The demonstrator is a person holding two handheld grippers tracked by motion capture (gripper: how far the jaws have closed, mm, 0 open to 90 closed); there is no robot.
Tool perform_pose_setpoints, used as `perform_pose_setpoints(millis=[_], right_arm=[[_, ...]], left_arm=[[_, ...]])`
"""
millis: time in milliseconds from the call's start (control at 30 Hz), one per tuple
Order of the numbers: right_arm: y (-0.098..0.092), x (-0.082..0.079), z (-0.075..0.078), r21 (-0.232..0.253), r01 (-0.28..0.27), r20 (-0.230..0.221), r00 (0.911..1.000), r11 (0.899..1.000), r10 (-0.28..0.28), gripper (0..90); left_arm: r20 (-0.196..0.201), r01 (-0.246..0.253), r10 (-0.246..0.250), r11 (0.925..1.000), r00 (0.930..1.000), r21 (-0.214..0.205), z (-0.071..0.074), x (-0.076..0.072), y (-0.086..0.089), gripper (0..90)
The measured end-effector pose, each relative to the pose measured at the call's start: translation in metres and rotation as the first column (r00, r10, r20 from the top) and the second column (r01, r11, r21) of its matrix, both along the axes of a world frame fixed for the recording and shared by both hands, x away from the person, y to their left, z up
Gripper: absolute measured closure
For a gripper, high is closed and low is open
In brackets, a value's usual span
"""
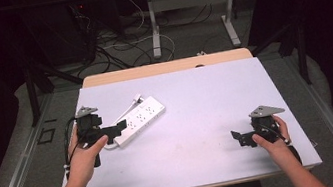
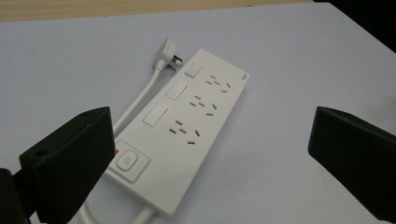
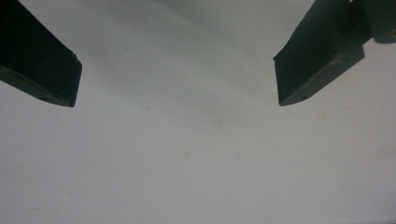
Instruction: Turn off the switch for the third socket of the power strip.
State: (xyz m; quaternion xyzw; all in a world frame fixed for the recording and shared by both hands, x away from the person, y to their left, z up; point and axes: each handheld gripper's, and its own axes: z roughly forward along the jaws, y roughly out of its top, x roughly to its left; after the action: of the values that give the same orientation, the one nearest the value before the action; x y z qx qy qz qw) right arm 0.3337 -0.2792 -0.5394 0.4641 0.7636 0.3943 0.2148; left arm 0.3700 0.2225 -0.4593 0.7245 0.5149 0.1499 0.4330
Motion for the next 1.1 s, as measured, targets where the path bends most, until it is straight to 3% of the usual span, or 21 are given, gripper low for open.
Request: perform_pose_setpoints(millis=[333, 1100], right_arm=[[0.000, 0.000, 0.000, 0.002, -0.001, 0.000, 1.0000, 1.000, 0.001, 0.2], [0.000, 0.000, 0.000, 0.005, -0.001, -0.002, 1.0000, 1.000, 0.001, 0.2]], left_arm=[[0.011, -0.028, 0.028, 0.9990, 0.9995, -0.035, -0.015, -0.015, 0.015, 0.4], [0.001, -0.064, 0.064, 0.9974, 0.9979, -0.035, -0.049, -0.029, 0.034, 0.5]])
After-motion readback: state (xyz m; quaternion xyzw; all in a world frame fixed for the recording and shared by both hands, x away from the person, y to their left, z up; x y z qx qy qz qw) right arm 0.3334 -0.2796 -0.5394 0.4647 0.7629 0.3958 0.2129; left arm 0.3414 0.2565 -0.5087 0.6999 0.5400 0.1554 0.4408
